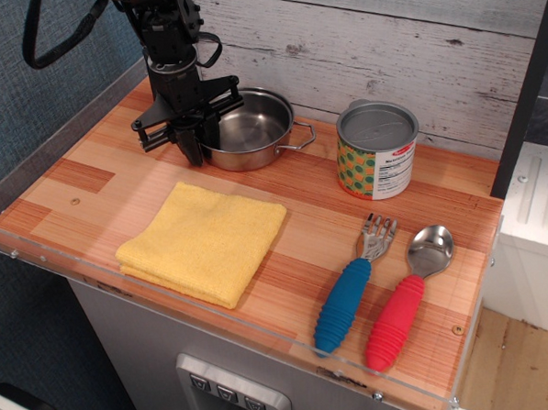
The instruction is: Put the pot right on top of the napkin
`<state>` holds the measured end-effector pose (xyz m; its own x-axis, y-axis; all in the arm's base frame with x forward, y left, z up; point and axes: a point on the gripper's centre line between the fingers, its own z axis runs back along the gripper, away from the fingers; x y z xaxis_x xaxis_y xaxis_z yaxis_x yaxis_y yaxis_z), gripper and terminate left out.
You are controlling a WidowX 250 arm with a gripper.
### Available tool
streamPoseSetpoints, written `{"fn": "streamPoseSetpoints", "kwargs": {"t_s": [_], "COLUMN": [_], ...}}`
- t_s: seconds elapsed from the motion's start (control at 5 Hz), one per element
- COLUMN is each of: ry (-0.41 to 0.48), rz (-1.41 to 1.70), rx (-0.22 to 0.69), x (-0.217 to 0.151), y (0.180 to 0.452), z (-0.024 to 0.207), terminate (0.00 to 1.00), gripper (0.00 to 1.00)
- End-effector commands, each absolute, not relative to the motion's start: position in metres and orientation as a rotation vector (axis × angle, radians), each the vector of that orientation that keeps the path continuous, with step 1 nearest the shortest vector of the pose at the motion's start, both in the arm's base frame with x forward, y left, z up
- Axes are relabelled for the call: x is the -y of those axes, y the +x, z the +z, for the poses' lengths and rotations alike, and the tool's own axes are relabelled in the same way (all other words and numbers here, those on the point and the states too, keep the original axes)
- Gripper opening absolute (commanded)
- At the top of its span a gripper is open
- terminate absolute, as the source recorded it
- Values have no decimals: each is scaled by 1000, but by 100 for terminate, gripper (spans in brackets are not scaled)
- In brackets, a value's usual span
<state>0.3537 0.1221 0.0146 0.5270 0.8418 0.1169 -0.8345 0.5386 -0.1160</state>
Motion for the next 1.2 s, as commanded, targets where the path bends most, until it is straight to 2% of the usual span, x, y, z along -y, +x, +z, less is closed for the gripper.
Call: {"fn": "streamPoseSetpoints", "kwargs": {"t_s": [0.0,0.4,0.8,1.0], "ry": [-98,-106,-55,-67], "rz": [991,975,944,938], "rx": [280,331,230,205], "x": [-129,-124,-112,-107], "y": [349,332,292,276], "z": [54,78,79,73], "terminate": [0,0,0,0], "gripper": [0,0,0,0]}}
